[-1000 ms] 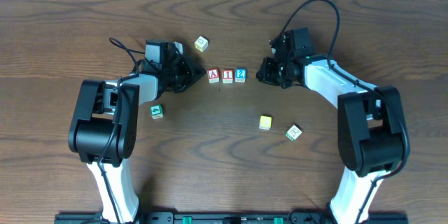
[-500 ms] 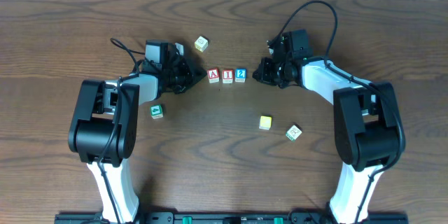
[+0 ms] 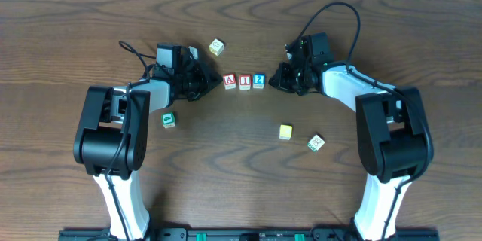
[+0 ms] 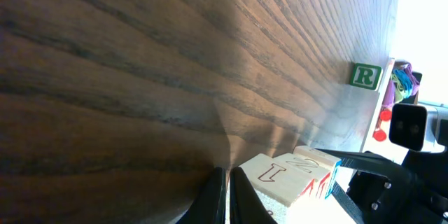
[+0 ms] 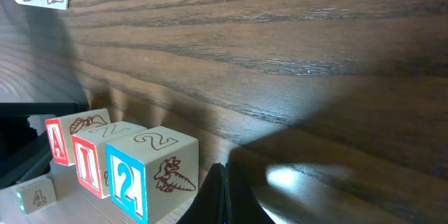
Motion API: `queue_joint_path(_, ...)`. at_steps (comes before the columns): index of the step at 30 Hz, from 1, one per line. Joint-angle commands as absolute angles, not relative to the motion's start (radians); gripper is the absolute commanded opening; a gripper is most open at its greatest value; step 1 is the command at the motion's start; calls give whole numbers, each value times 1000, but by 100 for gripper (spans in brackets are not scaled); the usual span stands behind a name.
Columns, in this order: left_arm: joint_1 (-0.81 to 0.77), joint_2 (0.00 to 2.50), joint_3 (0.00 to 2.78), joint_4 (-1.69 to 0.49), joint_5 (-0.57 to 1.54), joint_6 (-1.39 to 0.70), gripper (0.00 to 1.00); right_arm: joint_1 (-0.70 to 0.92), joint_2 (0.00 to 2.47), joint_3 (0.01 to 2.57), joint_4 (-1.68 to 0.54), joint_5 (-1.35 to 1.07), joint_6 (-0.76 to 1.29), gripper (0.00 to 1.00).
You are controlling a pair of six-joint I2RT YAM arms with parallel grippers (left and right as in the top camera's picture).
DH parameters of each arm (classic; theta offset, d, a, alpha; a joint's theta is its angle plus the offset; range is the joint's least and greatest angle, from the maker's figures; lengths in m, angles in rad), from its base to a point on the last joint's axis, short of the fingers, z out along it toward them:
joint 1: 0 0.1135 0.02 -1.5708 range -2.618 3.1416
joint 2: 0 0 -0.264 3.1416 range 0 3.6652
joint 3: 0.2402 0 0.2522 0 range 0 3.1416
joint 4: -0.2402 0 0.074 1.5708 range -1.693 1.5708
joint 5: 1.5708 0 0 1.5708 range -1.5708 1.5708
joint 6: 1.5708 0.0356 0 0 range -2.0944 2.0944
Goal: Spell out Ai2
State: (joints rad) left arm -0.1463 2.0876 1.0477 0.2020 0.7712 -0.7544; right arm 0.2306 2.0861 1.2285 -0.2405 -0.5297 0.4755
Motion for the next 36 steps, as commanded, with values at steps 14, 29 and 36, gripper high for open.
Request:
queue_joint_path(14,-151,2113,1052,199,779,-718,6,269,2112,1225,-207,-532,494,1)
queue_joint_path(29,-161,2113,1064,231,787,-714,6,270,2112,1225,-186,-531,494,1)
queue_joint_path(36,-179,2113,1064,230,787,-713,6,270,2112,1225,-186,-532,494,1)
